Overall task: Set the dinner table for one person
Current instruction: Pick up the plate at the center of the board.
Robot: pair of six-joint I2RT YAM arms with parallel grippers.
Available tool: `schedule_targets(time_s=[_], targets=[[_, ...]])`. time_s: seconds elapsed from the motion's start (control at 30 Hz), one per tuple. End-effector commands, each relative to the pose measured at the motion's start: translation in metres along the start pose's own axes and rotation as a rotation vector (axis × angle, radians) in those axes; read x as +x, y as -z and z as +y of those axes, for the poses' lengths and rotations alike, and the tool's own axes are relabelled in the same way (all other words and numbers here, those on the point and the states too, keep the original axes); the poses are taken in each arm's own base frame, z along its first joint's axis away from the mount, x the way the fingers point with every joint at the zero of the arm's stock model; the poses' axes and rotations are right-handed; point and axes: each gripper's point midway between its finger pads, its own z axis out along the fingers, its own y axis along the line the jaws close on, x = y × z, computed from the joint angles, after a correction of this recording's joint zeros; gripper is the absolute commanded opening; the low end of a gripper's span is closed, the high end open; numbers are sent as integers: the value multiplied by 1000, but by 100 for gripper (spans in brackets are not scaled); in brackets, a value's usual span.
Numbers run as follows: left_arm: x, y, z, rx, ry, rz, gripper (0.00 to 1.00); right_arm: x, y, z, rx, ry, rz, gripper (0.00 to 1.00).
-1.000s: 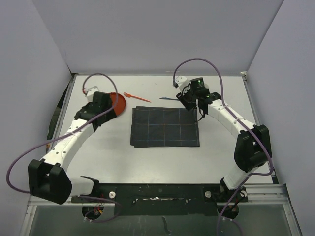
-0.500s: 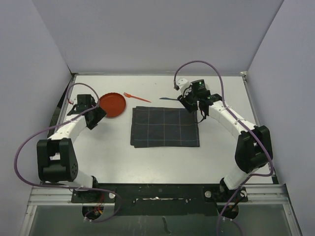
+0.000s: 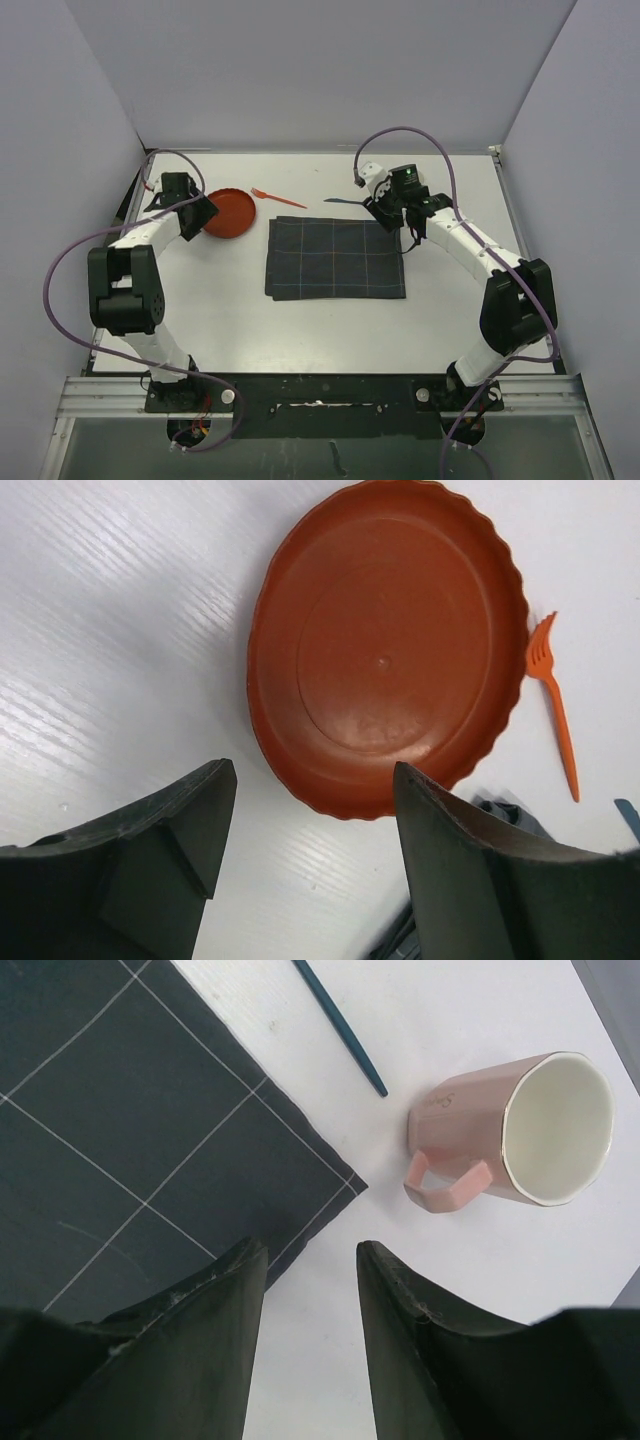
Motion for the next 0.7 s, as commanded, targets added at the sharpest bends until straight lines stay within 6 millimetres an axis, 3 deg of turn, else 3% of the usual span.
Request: schedule_targets(time_s=[0.0,0.4,0.67], targets=[[-17,-13,-2,-20,-4,-49,63,-11,10,-15,56,11,-45,42],[-20,-50,-3,-57,-23,-36,62,-8,8,-13,49,16,-35,42],[-17,-64,1,-83,-26,-27,54,-3,4,-14,52,15,-19,42]])
